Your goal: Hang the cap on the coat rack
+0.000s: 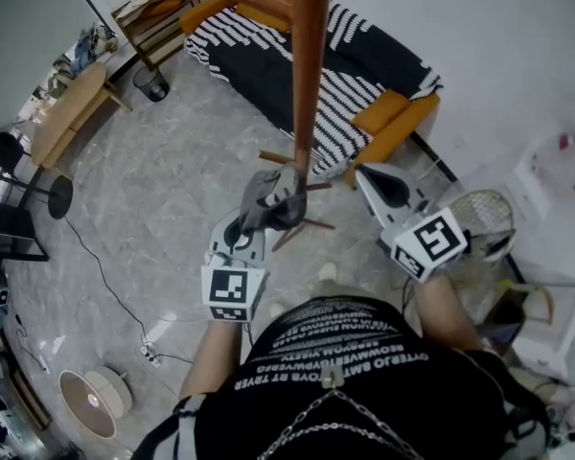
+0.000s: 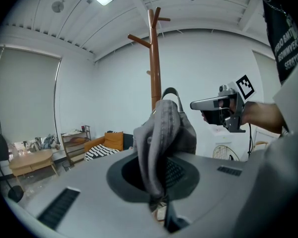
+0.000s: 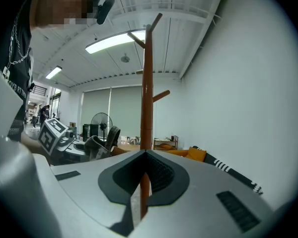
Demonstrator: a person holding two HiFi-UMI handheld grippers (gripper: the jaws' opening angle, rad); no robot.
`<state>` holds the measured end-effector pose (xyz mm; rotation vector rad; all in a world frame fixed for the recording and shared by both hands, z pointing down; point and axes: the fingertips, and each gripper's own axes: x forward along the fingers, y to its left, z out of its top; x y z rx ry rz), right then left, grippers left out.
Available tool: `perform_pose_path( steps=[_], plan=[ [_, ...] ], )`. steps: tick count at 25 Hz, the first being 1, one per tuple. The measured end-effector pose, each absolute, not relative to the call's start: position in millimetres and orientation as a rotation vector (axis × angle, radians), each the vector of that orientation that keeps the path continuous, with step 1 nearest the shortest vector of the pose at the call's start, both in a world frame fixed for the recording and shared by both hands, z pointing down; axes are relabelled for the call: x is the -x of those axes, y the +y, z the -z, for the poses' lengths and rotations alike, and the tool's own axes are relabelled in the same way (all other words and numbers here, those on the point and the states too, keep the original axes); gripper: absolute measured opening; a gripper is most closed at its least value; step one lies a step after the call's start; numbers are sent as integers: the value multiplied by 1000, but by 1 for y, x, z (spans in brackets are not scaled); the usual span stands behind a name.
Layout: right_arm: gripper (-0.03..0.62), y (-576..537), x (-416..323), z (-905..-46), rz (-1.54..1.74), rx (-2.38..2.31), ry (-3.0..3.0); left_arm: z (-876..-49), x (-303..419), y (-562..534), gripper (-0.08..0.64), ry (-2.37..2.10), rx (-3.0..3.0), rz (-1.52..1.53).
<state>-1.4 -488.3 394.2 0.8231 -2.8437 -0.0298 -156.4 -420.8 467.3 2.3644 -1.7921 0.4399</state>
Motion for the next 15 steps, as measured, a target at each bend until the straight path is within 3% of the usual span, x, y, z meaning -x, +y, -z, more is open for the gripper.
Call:
perform_pose_path(
  steps=[15],
  plan=[
    [2,-497,-10,-403,8,-804,-2822,-519,138,-433,14,-1744,-2296,-536]
  ],
)
